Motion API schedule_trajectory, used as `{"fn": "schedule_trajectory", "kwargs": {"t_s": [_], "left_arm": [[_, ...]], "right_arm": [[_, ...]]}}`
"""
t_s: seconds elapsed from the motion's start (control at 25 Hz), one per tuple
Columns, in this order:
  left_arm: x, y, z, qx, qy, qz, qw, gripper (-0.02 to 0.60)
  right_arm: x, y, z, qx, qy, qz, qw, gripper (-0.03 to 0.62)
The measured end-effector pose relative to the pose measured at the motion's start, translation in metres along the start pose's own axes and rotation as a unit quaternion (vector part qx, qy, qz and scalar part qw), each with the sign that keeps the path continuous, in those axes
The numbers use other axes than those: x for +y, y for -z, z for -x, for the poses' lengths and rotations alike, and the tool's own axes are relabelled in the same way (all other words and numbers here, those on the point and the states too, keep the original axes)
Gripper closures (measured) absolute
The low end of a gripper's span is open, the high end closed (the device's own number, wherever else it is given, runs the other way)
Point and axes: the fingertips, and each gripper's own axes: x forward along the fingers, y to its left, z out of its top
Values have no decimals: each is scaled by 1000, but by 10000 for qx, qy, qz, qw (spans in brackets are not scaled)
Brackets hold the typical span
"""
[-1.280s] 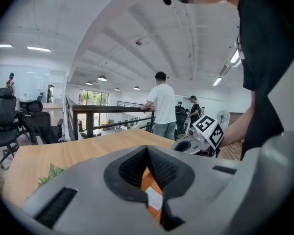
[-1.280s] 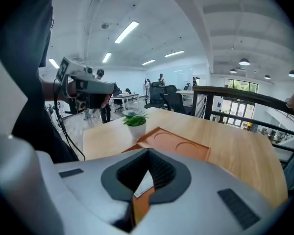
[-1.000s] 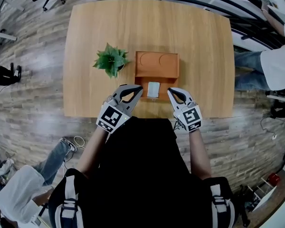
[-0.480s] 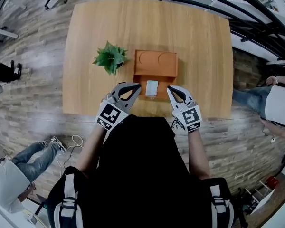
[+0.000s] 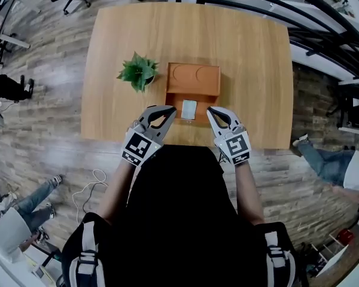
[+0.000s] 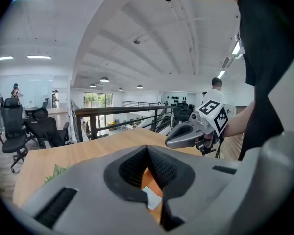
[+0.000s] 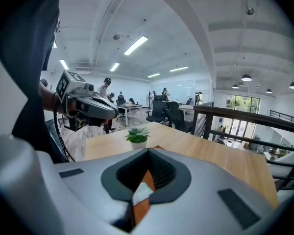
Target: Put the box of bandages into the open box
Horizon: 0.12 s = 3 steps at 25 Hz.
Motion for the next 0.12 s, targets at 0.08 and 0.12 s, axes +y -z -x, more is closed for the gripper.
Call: {"fn": "schedule_trajectory", "kwargs": {"t_s": [0.08,0.12], "left_arm": [[-4,-3,-1,-1,-46,1,10000,561],[-6,-4,-1,-1,-67,3,10000,561]], "right_arm": [[0,2,5,12,-28,-3,10000,569],[0,3,7,22,-43,-3,10000,569]]}}
